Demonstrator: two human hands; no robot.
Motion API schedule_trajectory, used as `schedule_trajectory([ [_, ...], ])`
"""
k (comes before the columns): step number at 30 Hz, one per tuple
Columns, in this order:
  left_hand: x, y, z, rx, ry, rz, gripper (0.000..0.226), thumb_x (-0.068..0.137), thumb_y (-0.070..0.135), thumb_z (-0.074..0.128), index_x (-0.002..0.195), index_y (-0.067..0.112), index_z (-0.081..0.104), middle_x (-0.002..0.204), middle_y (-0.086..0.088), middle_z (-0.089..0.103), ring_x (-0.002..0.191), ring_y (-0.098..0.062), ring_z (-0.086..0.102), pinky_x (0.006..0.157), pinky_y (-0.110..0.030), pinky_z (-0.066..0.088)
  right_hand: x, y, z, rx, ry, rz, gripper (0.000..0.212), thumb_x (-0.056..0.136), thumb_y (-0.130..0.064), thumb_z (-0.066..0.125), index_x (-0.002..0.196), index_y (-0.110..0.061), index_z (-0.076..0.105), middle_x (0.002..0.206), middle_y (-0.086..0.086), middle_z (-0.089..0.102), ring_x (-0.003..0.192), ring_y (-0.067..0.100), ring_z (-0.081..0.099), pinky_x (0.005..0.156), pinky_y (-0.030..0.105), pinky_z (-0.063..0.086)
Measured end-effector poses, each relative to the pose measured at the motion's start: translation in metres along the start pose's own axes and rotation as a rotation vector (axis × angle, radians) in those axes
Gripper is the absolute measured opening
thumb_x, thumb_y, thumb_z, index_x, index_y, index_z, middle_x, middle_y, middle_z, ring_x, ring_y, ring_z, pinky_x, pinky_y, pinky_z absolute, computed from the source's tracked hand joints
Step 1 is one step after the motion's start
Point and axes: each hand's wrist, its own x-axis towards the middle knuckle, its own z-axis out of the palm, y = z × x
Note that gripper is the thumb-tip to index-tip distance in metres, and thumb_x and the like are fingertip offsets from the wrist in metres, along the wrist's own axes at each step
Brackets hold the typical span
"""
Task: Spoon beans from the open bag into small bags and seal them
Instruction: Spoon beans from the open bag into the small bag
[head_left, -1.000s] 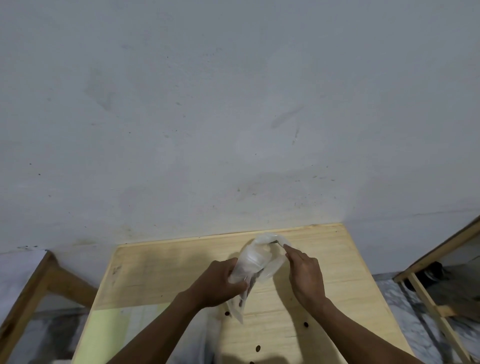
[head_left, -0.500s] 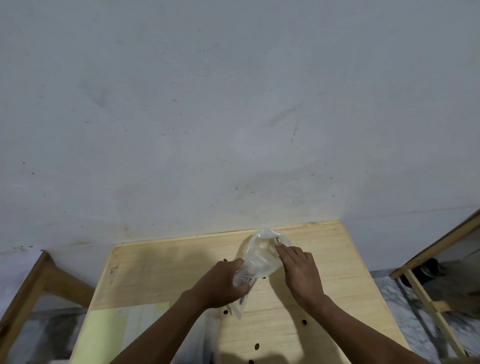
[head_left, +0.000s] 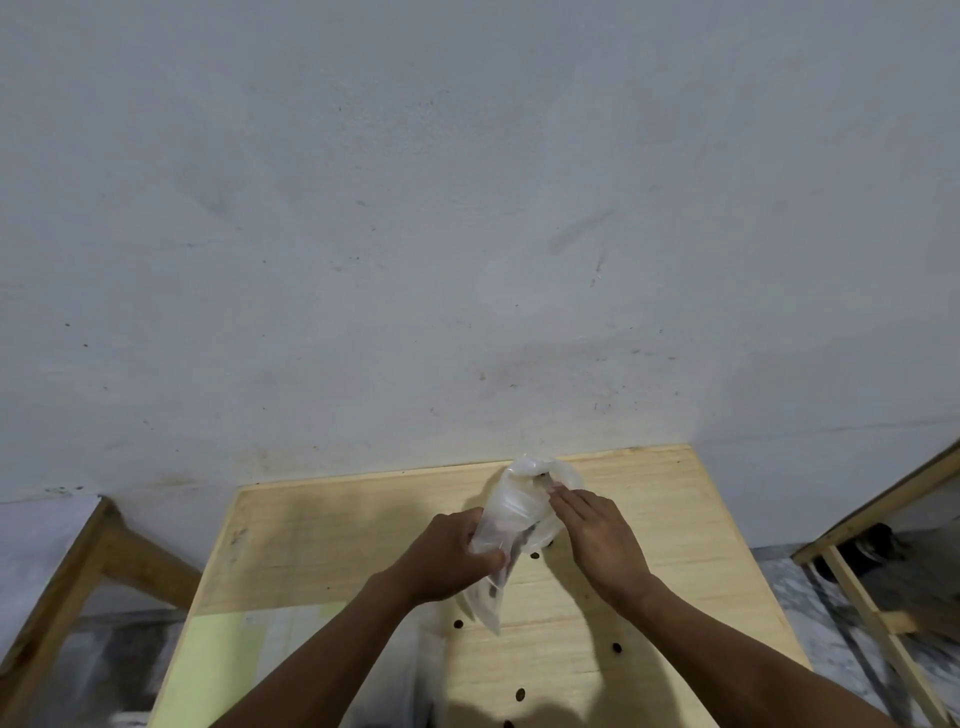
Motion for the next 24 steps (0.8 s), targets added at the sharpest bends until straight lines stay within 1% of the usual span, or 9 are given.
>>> schedule_trajectory([
  [4,0.000,0.001,0.000,-0.015,-0.010,0.004,0.035,0.070,0.047,0.055,0.092,0.021,0.064,0.081,0.003,0.070,0.067,-0.005,0.059,0.060,-0.020,0.044,0.005,-0.003,-0.004,-0.021,-0.136,0.053,0.057,0.080,-0.017,0.027,0.124,-0.013,0.065,0.128,0.004,0.066,0.086,0.022,0.070,0.065,0.033,0.051],
  [6,0.000,0.002,0.001,-0.015,0.001,0.002,0.032,0.070,0.046,0.055,0.089,0.022,0.063,0.078,0.005,0.068,0.063,-0.002,0.056,0.058,-0.018,0.042,0.009,-0.005,-0.005,0.073,-0.136,0.095,0.064,0.081,-0.028,0.022,0.131,-0.012,0.059,0.135,0.004,0.061,0.095,0.028,0.068,0.072,0.036,0.049],
  [8,0.001,0.003,0.001,-0.008,0.018,-0.001,0.029,0.070,0.045,0.055,0.086,0.021,0.061,0.073,0.006,0.065,0.058,0.000,0.051,0.056,-0.018,0.039,0.012,-0.005,-0.007,0.243,-0.112,0.231,0.060,0.086,-0.035,0.023,0.133,-0.016,0.055,0.134,0.003,0.058,0.100,0.031,0.064,0.080,0.037,0.049],
  [11,0.003,0.003,0.003,0.037,0.017,-0.001,0.031,0.069,0.047,0.054,0.085,0.020,0.059,0.071,0.007,0.064,0.057,-0.001,0.050,0.054,-0.015,0.037,0.019,0.000,-0.008,0.524,-0.044,0.459,0.035,0.103,-0.033,0.029,0.113,-0.022,0.060,0.115,0.000,0.064,0.094,0.019,0.062,0.080,0.034,0.048],
  [13,0.005,0.002,0.004,0.064,-0.004,-0.001,0.030,0.071,0.047,0.054,0.086,0.021,0.060,0.074,0.005,0.067,0.060,-0.004,0.055,0.055,-0.018,0.042,0.024,0.003,-0.008,0.622,0.004,0.573,0.033,0.105,-0.032,0.028,0.097,-0.025,0.059,0.100,0.003,0.068,0.083,0.018,0.064,0.077,0.038,0.052],
  [15,0.005,-0.001,0.007,0.077,-0.018,-0.004,0.028,0.074,0.046,0.054,0.086,0.022,0.060,0.076,0.005,0.069,0.065,-0.009,0.063,0.060,-0.025,0.051,0.023,0.002,-0.010,0.678,0.013,0.635,0.030,0.105,-0.029,0.029,0.097,-0.027,0.058,0.098,0.003,0.069,0.082,0.018,0.065,0.076,0.038,0.052],
  [17,0.003,-0.006,0.009,0.115,-0.009,-0.014,0.029,0.074,0.048,0.053,0.086,0.022,0.059,0.077,0.005,0.069,0.069,-0.011,0.065,0.066,-0.032,0.055,0.016,0.000,-0.013,0.679,0.004,0.620,0.028,0.105,-0.026,0.031,0.104,-0.026,0.060,0.102,-0.003,0.067,0.086,0.016,0.065,0.076,0.031,0.050],
  [21,-0.003,-0.018,0.014,0.182,0.030,0.015,0.036,0.078,0.055,0.057,0.092,0.022,0.058,0.082,0.008,0.069,0.072,-0.010,0.065,0.067,-0.035,0.054,-0.007,-0.006,-0.018,0.629,0.071,0.500,0.031,0.106,-0.023,0.034,0.117,-0.029,0.063,0.109,-0.016,0.063,0.098,0.006,0.061,0.084,0.025,0.047],
  [24,-0.008,-0.020,0.015,0.197,0.001,0.039,0.035,0.079,0.055,0.057,0.098,0.026,0.061,0.086,0.011,0.069,0.075,-0.007,0.064,0.071,-0.032,0.054,-0.019,-0.010,-0.019,0.621,0.049,0.454,0.036,0.104,-0.020,0.036,0.116,-0.044,0.060,0.108,-0.027,0.060,0.103,-0.006,0.054,0.086,0.014,0.041],
])
